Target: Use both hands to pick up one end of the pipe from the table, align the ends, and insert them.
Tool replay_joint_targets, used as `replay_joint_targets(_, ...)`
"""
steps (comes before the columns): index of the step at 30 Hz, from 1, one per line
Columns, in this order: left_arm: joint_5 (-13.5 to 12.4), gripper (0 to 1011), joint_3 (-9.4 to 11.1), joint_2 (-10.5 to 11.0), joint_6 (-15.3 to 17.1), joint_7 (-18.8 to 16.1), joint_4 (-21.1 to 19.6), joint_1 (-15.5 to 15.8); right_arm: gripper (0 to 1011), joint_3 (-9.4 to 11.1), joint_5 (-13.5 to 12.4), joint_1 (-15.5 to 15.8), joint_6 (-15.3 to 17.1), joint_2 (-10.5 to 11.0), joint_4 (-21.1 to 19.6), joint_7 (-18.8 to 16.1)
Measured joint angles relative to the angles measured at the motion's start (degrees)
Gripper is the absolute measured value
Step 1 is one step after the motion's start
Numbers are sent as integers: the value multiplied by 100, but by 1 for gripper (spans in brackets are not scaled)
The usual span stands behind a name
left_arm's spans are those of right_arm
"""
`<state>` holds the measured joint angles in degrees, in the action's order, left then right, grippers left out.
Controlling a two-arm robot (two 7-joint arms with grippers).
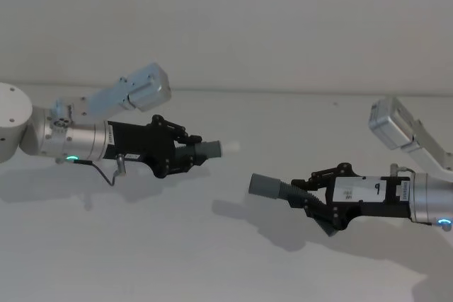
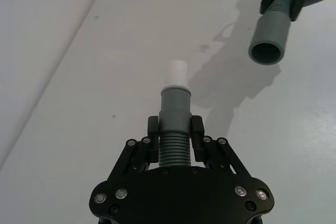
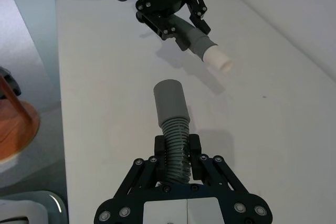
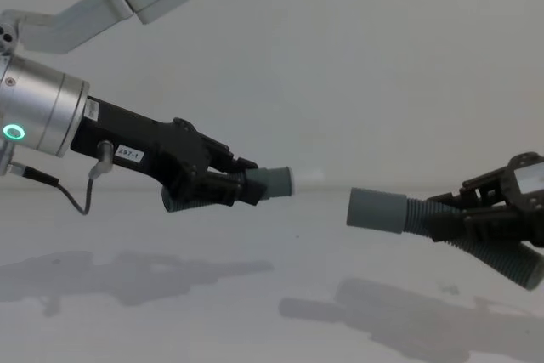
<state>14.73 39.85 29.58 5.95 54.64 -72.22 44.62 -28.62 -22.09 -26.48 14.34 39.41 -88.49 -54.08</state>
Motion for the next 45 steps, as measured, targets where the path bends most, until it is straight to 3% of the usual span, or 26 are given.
replay_joint_targets(20, 85, 345, 219, 78, -262, 375, -14, 98, 264, -179, 6, -193, 74, 22, 62, -57)
replay_joint_targets(45, 141, 345, 392, 127, -303, 451, -22, 160, 264, -249, -96, -318, 142, 4, 249, 99)
